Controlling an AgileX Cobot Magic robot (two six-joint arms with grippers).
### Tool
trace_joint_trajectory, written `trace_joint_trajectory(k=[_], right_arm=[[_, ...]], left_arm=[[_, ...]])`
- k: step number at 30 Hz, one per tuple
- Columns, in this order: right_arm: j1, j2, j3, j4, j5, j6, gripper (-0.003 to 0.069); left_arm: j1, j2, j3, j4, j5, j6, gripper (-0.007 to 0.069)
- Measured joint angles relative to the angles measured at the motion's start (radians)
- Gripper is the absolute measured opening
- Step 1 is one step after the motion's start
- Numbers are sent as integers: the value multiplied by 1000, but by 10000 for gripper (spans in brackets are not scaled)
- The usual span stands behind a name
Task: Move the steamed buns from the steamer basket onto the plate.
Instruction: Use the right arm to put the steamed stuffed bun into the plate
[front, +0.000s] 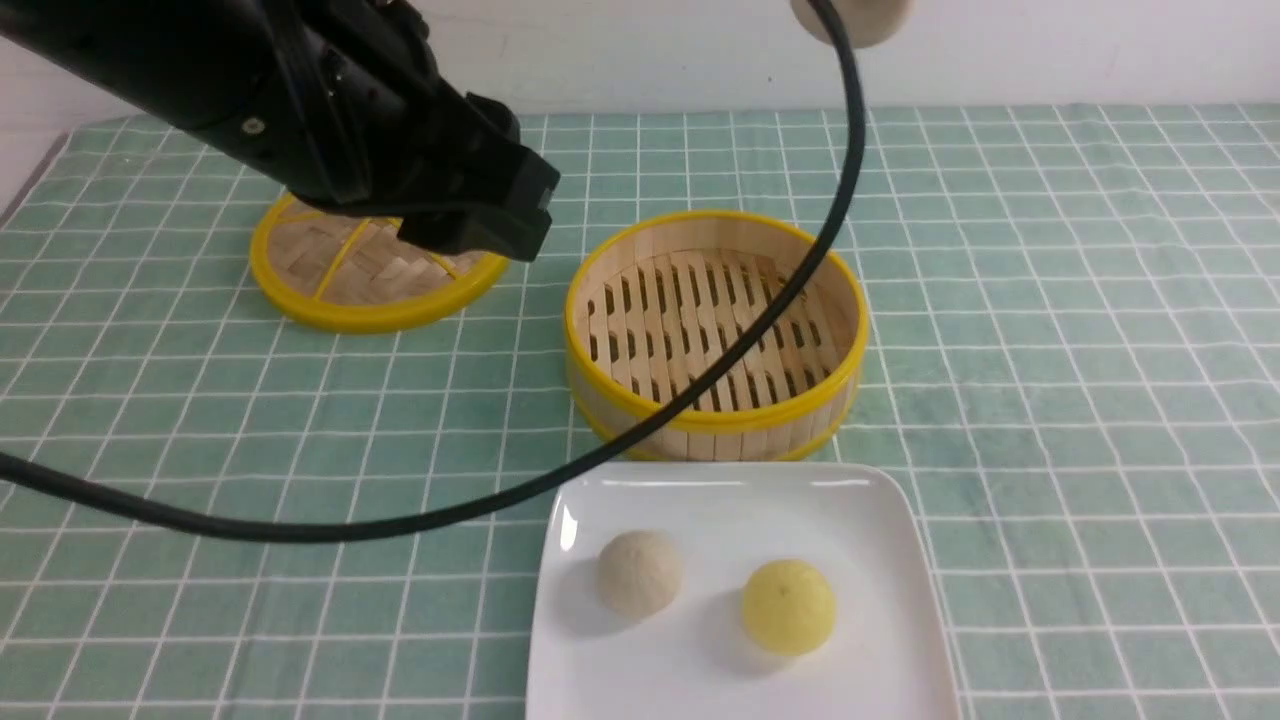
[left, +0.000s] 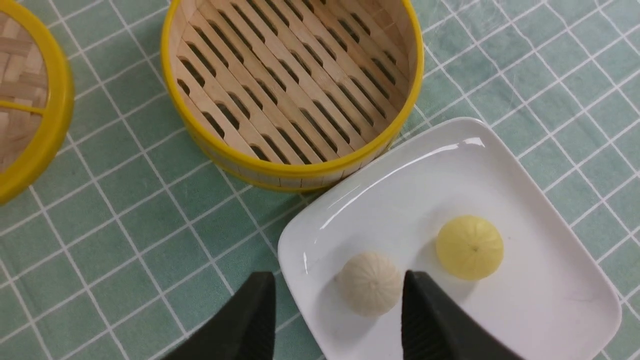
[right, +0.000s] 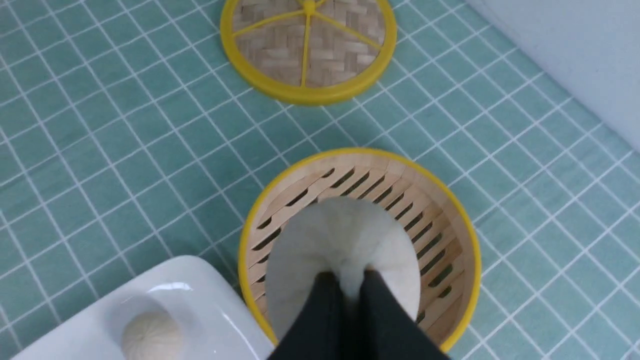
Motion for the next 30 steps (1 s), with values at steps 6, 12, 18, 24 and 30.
trace_joint_trajectory(k=[6, 12, 18, 24, 30], right_arm=[[0, -29, 173, -28, 0, 58, 24], [0, -38, 481, -56, -10, 70, 25], [0, -38, 769, -9, -67, -14, 27], [0, -38, 898, 93, -212, -136, 27], [0, -27, 910, 109, -286, -184, 27]], left_arm=[[0, 0, 0, 0, -9, 0, 368], [0, 0, 0, 0, -9, 0, 368], [0, 0, 0, -1, -9, 0, 368], [0, 17, 0, -8, -9, 0, 368], [0, 45, 0, -17, -9, 0, 368]])
